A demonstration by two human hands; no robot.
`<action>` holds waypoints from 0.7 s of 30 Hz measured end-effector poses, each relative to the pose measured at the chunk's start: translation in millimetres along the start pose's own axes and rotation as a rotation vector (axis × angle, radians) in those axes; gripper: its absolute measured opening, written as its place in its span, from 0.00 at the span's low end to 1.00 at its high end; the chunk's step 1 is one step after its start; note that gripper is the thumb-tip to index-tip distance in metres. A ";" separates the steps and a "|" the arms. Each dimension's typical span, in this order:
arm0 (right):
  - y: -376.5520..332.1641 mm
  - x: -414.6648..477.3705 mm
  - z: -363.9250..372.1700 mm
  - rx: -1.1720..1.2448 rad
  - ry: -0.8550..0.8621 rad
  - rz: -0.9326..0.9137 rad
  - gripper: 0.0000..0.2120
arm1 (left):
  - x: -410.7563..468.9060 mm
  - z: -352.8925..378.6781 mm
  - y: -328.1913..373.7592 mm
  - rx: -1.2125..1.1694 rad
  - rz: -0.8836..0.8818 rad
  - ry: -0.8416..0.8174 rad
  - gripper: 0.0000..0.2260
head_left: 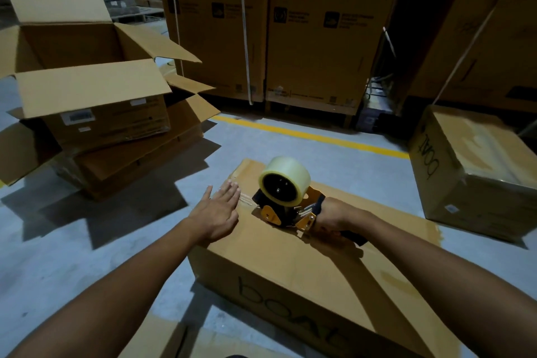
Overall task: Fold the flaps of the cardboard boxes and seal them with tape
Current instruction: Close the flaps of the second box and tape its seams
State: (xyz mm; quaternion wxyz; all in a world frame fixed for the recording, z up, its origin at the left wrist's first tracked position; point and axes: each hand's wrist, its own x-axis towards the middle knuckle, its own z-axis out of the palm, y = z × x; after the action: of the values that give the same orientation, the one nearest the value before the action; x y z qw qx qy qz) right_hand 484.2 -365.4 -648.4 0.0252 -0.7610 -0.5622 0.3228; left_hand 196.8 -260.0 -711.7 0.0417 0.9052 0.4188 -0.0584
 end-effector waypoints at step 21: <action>77.2 -62.1 -15.8 -0.143 0.038 0.099 0.10 | 5.2 4.1 86.3 -0.012 0.153 -0.026 0.28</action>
State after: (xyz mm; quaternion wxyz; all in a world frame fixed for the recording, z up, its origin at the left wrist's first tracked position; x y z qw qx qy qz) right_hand 547.2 -442.8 -638.1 -0.0347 -0.7936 -0.5450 0.2683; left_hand 265.8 -312.3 -714.2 0.0568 0.9335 0.3482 -0.0641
